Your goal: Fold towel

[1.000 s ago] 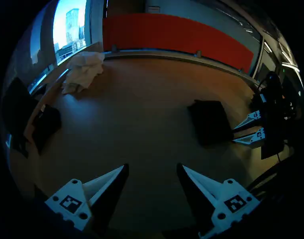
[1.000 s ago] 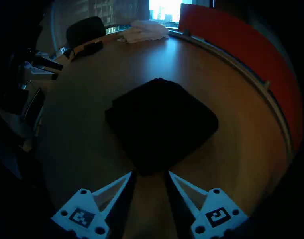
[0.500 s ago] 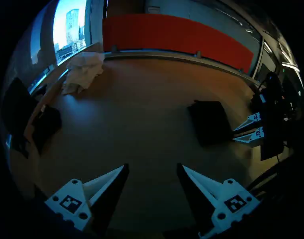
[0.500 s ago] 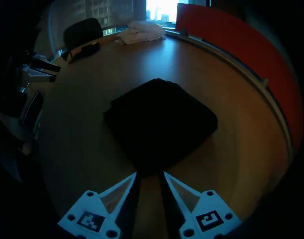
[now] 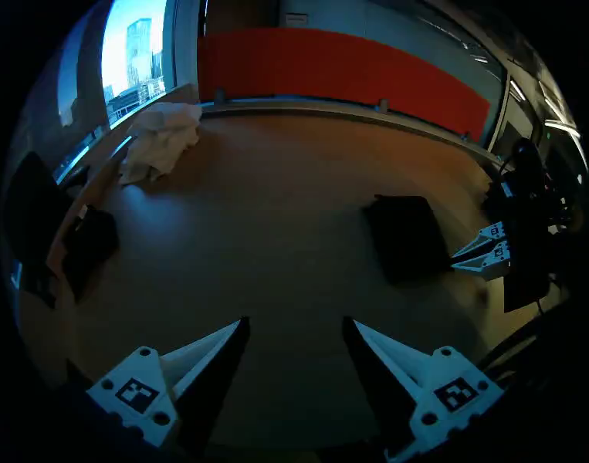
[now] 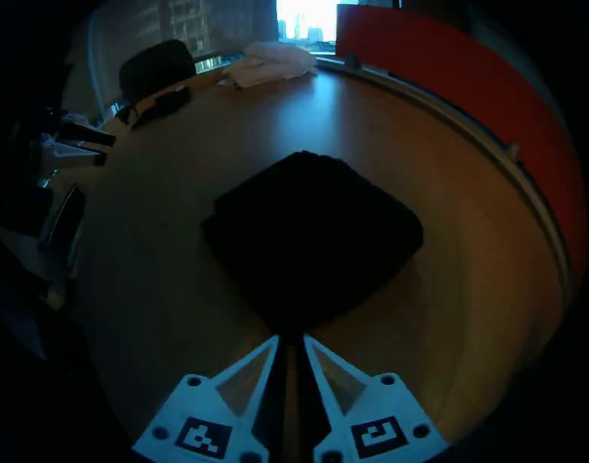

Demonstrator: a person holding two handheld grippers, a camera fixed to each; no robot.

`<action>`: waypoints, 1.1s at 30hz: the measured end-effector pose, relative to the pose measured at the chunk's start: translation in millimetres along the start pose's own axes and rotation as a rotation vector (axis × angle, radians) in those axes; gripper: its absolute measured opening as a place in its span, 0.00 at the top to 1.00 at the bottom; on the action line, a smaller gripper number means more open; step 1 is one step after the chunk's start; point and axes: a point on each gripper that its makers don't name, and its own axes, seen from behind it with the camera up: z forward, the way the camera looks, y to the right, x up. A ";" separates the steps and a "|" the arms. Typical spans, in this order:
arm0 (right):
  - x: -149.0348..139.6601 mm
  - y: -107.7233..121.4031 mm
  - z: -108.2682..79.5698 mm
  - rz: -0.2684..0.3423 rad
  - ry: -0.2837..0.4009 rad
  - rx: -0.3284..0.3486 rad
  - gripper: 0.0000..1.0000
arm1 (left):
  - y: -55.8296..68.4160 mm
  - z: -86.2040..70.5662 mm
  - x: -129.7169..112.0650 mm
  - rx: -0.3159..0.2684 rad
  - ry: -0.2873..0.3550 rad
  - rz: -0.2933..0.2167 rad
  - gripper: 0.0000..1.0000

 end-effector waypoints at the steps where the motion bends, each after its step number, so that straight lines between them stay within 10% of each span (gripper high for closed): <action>1: 0.4 0.3 -0.1 0.000 0.002 -0.001 0.96 | -0.1 -0.1 0.0 0.000 0.000 0.000 0.12; 14: 31.4 8.1 -17.7 -0.032 0.056 -0.033 0.98 | -2.2 -0.8 2.2 -0.009 0.015 0.001 0.12; 33: 170.0 32.6 -75.8 -0.123 0.258 -0.084 0.98 | -0.8 -6.6 27.0 -0.043 0.083 0.006 0.12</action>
